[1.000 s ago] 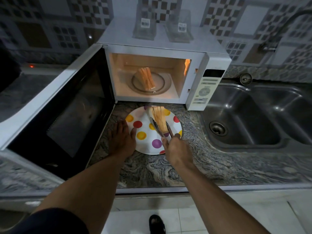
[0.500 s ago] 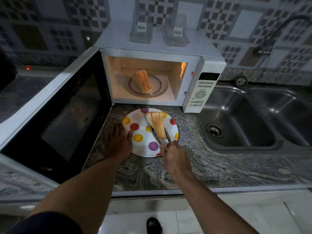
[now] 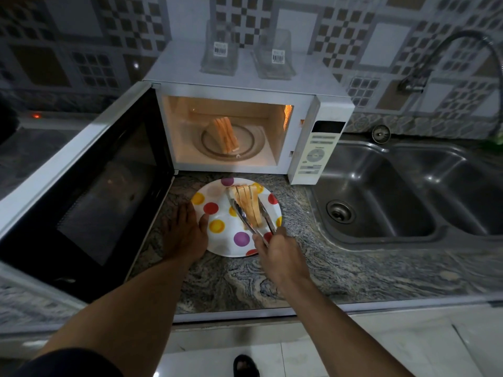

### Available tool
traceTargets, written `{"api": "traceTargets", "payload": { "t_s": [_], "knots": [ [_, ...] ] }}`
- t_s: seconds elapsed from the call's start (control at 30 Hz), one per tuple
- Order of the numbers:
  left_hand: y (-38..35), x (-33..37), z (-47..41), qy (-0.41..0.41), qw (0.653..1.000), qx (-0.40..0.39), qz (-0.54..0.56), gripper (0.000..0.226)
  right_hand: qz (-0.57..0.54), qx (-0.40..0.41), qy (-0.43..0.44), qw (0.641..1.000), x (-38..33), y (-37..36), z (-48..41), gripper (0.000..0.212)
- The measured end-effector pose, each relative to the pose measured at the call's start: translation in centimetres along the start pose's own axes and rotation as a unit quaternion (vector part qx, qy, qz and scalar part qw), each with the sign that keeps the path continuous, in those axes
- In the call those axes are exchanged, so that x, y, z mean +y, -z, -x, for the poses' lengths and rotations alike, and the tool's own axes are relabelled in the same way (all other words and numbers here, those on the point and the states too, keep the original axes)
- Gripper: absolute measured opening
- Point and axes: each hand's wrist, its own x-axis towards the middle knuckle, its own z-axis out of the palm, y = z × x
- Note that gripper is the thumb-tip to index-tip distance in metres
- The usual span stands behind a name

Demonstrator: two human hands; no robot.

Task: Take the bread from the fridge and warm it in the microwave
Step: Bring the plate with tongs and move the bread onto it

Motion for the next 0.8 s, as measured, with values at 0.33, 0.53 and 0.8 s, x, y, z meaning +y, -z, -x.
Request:
{"api": "traceTargets", "payload": {
  "t_s": [0.33,0.53,0.8],
  "knots": [
    [0.2,0.6,0.1,0.011,0.999,0.034,0.025,0.071,-0.011,0.025,0.009,1.0,-0.6,2.2,-2.1,0.054],
    [-0.3,0.1,-0.3,0.007,0.997,0.059,0.039,0.085,-0.022,0.05,0.022,0.998,-3.0,3.7,-5.4,0.054],
    [-1.3,0.0,-1.1,0.005,0.998,0.066,0.02,0.086,-0.047,0.025,0.008,0.999,-7.5,4.6,-13.2,0.05]
  ]
}}
